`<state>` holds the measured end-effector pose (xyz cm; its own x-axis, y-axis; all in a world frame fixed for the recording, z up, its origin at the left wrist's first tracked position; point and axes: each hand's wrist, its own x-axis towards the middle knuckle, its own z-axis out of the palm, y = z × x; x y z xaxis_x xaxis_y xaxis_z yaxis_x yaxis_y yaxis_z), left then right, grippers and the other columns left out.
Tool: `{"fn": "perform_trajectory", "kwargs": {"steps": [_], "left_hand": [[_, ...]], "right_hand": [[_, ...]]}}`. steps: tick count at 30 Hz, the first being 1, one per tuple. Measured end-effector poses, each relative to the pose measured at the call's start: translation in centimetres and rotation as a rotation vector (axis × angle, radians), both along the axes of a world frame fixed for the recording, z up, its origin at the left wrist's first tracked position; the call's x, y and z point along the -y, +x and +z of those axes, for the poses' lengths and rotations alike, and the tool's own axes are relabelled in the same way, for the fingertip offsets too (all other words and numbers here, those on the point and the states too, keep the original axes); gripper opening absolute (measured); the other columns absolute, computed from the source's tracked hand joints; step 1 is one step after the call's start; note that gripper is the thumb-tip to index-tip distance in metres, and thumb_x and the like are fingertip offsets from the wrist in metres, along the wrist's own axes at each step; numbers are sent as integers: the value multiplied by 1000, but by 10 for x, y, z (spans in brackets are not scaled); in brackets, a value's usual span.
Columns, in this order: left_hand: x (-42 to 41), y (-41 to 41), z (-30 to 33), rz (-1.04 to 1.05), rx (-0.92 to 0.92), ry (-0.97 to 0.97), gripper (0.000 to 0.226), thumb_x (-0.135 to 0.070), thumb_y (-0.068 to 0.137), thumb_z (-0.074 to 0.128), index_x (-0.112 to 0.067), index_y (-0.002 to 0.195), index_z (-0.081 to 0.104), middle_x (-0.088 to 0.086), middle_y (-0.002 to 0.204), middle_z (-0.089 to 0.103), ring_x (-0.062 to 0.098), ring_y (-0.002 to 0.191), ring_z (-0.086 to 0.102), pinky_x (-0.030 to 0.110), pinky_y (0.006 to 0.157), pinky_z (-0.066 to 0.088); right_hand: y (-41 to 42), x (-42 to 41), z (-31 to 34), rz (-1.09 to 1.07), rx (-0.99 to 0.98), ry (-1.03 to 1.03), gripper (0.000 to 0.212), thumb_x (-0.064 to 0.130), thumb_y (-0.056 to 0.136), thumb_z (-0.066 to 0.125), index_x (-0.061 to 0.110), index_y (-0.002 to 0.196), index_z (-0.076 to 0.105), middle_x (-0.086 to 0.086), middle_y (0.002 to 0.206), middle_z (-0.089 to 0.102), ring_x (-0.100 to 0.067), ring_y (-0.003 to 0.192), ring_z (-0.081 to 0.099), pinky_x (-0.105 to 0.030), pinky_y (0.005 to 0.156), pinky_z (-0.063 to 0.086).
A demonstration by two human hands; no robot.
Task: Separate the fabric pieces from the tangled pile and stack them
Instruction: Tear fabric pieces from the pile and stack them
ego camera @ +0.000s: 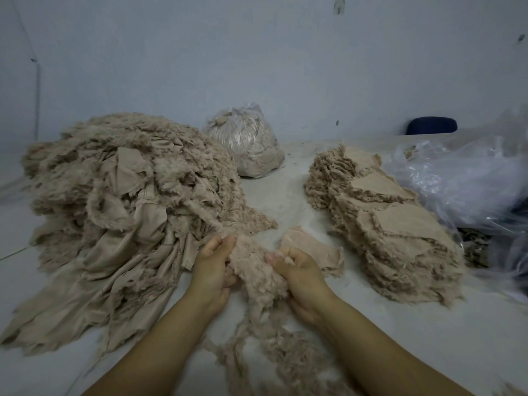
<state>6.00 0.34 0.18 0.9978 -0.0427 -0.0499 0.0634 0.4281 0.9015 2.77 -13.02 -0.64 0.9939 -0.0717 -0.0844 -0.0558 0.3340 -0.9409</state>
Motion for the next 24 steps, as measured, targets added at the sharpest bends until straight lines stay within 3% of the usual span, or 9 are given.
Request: {"fn": "perform_trajectory", "kwargs": {"steps": [6,8,10,13,16,18,21,24], "left_hand": [[-5,7,-1,159,-43,-294,31,-10,101,36,-15,71,37,-8,41,33,1,26,22,12,24,14],[-16,13,-2,219,-74,-330,32,-11,102,33,-16,71,33,-8,40,32,0,26,22,14,23,12],[-20,13,-5,242,-91,-320,33,-12,103,33,-17,70,34,-8,42,33,1,27,23,14,25,12],[-14,11,-7,323,-76,-314,31,-11,102,32,-17,73,39,-5,50,33,2,29,25,14,26,15],[-14,15,-6,481,-64,-322,36,-9,102,28,-15,67,32,1,58,30,3,27,28,14,28,18],[-16,16,-9,526,-61,-270,35,-7,101,32,-13,66,34,4,57,34,4,26,31,12,30,21],[-9,8,-13,497,84,-6,24,-9,97,48,-7,75,39,0,46,42,6,29,34,17,35,27],[3,-8,-10,266,305,160,30,-29,87,66,-13,95,42,3,59,55,9,45,52,20,43,44]], "right_hand": [[-3,5,-5,-329,85,-18,25,9,92,61,14,73,46,7,55,62,-14,55,59,-25,50,50],[-2,16,-6,-410,69,30,16,11,95,58,11,81,50,6,70,68,-16,67,65,-30,64,56],[-2,21,-7,-440,45,42,12,13,96,55,10,86,51,-12,89,63,-26,81,62,-40,76,54],[0,26,-7,-582,63,-28,19,16,97,54,15,80,45,-6,77,50,-16,67,47,-29,61,41],[3,34,-7,-693,78,-64,18,18,98,53,17,83,43,-3,72,44,-15,63,39,-30,59,33],[3,36,-9,-671,92,-139,16,17,96,56,17,84,45,-1,73,47,-15,65,43,-29,61,36],[2,30,-7,-637,122,-292,18,19,91,62,23,82,47,2,80,55,-16,75,53,-29,65,42],[0,29,-6,-629,188,-493,21,19,88,64,29,84,46,7,87,57,-12,84,55,-25,69,44]]}}
